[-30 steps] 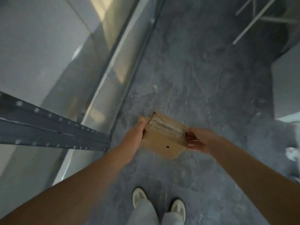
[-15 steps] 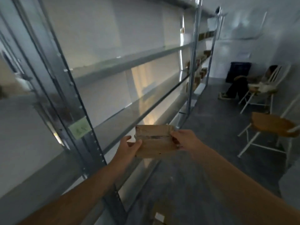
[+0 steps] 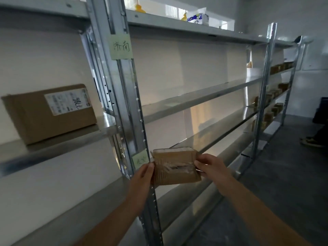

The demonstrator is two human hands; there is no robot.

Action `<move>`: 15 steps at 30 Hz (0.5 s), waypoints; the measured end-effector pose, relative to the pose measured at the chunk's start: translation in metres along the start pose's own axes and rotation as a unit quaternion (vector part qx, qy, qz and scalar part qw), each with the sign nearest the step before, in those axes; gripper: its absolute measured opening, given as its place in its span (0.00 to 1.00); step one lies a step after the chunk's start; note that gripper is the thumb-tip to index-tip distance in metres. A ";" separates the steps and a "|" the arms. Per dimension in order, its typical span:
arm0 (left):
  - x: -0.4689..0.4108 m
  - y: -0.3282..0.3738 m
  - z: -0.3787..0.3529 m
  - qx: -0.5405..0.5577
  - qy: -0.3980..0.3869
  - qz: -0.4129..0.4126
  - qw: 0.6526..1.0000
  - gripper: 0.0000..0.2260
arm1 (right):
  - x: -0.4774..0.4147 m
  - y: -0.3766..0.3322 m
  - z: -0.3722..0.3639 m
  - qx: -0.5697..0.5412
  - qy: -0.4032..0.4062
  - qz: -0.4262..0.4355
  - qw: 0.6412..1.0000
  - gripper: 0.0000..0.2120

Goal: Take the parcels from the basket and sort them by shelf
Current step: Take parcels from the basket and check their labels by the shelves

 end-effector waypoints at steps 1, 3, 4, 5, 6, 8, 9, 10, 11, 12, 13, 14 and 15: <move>0.003 -0.007 0.007 0.013 0.011 0.015 1.000 0.10 | 0.001 0.002 -0.009 0.008 -0.011 0.006 1.000 0.05; 0.008 -0.015 0.023 0.023 0.024 0.021 0.999 0.10 | 0.003 0.005 -0.027 0.011 -0.028 0.019 0.999 0.05; 0.010 -0.016 0.031 0.021 0.033 0.015 0.999 0.08 | 0.004 0.008 -0.036 0.012 -0.037 0.026 0.999 0.05; 0.012 -0.017 0.040 0.016 0.043 0.008 0.999 0.08 | 0.005 0.009 -0.045 0.016 -0.046 0.031 0.998 0.06; 0.014 -0.019 0.050 0.011 0.052 0.003 0.999 0.07 | 0.007 0.009 -0.054 0.023 -0.056 0.037 0.998 0.06; 0.016 -0.021 0.067 0.012 0.057 -0.005 0.998 0.07 | 0.011 0.006 -0.070 0.032 -0.072 0.046 0.996 0.07; 0.018 -0.021 0.076 0.011 0.058 -0.010 0.998 0.08 | 0.013 0.005 -0.077 0.036 -0.078 0.048 0.995 0.07; 0.020 -0.021 0.084 0.010 0.061 -0.017 0.998 0.08 | 0.015 0.003 -0.083 0.043 -0.085 0.051 0.994 0.07; 0.022 -0.020 0.092 0.008 0.063 -0.025 0.998 0.08 | 0.017 0.000 -0.089 0.051 -0.092 0.055 0.993 0.08; 0.023 -0.019 0.099 0.004 0.061 -0.034 0.998 0.08 | 0.019 -0.003 -0.095 0.056 -0.099 0.057 0.992 0.09; 0.025 -0.017 0.105 -0.002 0.058 -0.043 0.997 0.08 | 0.020 -0.006 -0.100 0.056 -0.107 0.057 0.991 0.09; 0.026 -0.017 0.111 -0.005 0.056 -0.049 0.997 0.08 | 0.020 -0.008 -0.107 0.053 -0.116 0.056 0.990 0.10; 0.028 -0.017 0.118 0.000 0.055 -0.053 0.997 0.08 | 0.021 -0.010 -0.114 0.049 -0.125 0.055 0.989 0.10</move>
Point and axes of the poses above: each hand's wrist, its own x-axis away from the middle knuckle, its own z-axis out of the back of the hand, y = z × x, the point moved 7 cm from there along -x, towards the middle knuckle, and after that the axes turned 8 degrees about -x, right-handed, at the moved point
